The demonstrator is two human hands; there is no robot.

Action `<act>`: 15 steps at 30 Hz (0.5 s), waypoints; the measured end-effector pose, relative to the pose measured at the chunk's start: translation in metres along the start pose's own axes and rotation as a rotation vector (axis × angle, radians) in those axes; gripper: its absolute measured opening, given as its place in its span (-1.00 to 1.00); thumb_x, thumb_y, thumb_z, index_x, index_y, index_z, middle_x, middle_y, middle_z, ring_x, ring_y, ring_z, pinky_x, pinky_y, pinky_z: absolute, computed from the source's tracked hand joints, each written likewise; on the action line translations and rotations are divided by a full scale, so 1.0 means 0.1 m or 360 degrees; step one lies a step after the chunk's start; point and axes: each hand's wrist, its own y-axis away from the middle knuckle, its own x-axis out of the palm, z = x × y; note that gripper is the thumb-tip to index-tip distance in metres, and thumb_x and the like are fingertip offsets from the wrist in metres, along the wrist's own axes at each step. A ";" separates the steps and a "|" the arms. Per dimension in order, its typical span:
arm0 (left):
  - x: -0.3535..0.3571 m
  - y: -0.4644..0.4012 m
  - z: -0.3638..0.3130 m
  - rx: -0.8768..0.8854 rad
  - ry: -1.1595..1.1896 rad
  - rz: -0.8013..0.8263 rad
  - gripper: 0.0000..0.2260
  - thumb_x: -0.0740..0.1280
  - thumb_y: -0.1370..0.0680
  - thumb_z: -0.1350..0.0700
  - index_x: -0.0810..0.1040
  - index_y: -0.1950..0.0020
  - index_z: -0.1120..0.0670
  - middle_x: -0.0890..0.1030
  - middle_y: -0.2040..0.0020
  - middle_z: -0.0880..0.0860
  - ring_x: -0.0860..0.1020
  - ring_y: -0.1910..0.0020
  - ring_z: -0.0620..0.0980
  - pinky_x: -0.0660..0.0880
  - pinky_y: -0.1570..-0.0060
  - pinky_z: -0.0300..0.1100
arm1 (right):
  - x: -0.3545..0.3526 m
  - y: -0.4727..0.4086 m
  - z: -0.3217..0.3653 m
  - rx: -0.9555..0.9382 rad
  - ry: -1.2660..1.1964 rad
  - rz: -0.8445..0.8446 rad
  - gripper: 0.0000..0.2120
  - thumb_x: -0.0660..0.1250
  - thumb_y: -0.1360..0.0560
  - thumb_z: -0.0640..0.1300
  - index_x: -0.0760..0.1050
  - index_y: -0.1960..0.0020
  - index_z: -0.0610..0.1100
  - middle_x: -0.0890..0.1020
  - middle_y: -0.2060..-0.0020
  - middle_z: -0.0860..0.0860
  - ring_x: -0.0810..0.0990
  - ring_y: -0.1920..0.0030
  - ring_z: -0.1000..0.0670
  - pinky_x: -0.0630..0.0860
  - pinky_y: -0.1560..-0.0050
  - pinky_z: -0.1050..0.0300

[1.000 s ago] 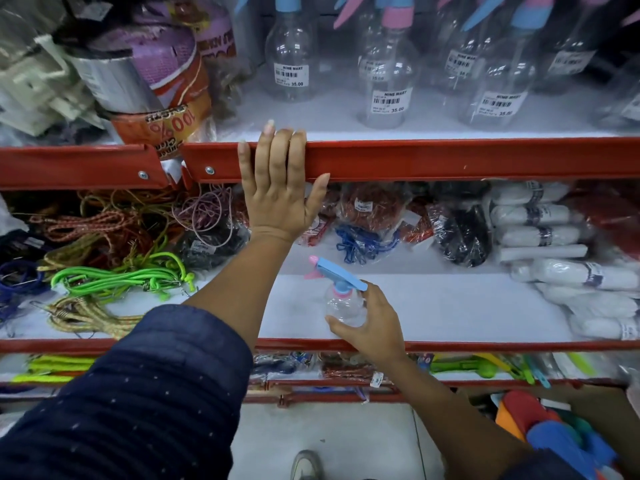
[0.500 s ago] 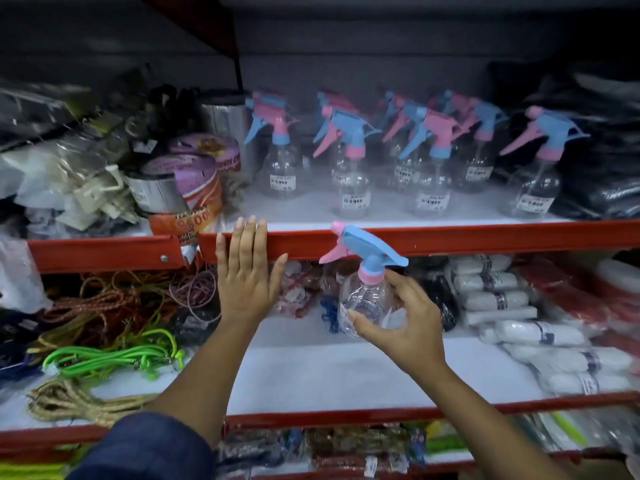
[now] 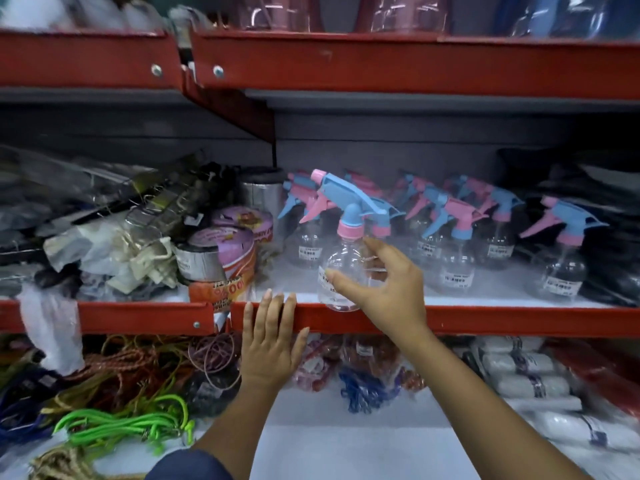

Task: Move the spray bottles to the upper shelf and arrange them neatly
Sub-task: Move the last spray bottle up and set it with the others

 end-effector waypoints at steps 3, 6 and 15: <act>0.02 0.00 0.00 0.0008 0.0009 -0.0012 -0.53 0.00 -0.64 -0.11 0.18 -0.46 0.12 0.34 -0.33 0.16 0.19 -0.42 0.11 -0.01 -0.50 0.09 | 0.21 -0.16 -0.03 0.0045 0.0046 0.0046 -0.46 0.48 -0.24 0.28 0.54 -0.11 0.04 0.59 0.11 0.13 0.56 0.07 0.12 0.54 0.05 0.16; 0.04 0.00 0.01 0.0012 -0.0008 -0.0016 -0.53 -0.01 -0.64 -0.12 0.17 -0.46 0.12 0.34 -0.33 0.15 0.18 -0.42 0.10 -0.03 -0.50 0.07 | 0.42 -0.26 -0.08 0.0079 0.0083 0.0109 -0.48 0.42 -0.26 0.34 0.52 -0.06 0.04 0.59 0.13 0.11 0.55 0.07 0.08 0.54 0.04 0.09; 0.05 -0.01 0.01 -0.0005 0.0018 -0.0028 -0.53 -0.01 -0.63 -0.12 0.17 -0.45 0.10 0.35 -0.32 0.13 0.18 -0.42 0.09 -0.04 -0.50 0.06 | 0.75 -0.47 -0.28 0.0250 0.0224 0.0376 -0.27 0.38 -0.29 0.35 0.38 -0.31 -0.04 0.55 -0.14 -0.05 0.54 -0.09 -0.07 0.51 -0.02 0.04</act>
